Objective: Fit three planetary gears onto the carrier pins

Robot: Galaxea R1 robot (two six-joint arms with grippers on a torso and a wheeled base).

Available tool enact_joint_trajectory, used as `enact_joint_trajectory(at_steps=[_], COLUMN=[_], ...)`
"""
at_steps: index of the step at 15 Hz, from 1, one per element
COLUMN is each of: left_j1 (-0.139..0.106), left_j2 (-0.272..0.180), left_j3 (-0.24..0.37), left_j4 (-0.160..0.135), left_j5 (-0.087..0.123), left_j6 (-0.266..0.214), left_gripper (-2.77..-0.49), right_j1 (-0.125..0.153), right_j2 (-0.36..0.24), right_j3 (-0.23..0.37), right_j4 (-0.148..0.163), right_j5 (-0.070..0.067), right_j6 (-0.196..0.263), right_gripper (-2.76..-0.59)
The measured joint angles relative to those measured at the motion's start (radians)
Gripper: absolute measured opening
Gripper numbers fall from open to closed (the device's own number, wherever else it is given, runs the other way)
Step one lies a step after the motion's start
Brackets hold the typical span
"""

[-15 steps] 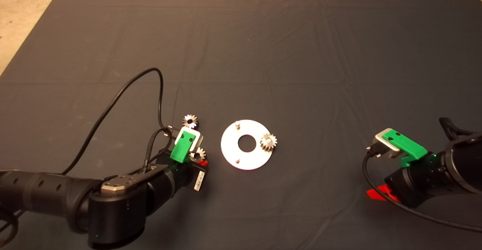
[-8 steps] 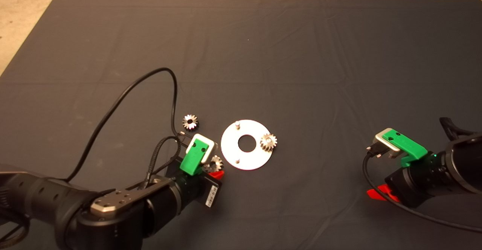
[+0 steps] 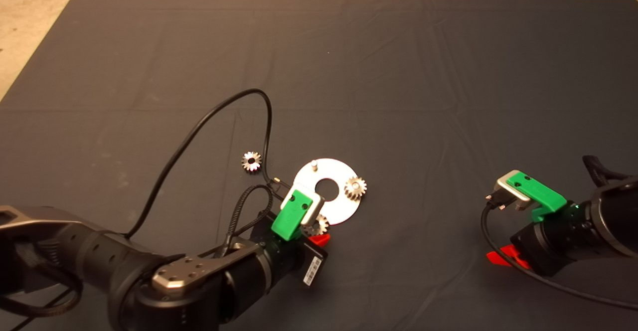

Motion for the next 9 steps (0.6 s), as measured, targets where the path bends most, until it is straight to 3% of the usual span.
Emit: enact_joint_trajectory(at_steps=[9], left_j1=[0.0], left_j2=[0.027], left_j3=[-0.074], left_j4=[0.0], left_j5=[0.005], left_j6=[0.056], left_gripper=[-2.54], right_j1=[0.0], right_j2=[0.0], right_j3=[0.0], right_j4=[0.0], right_j5=[0.0], right_j6=[-0.003], right_gripper=[-1.33])
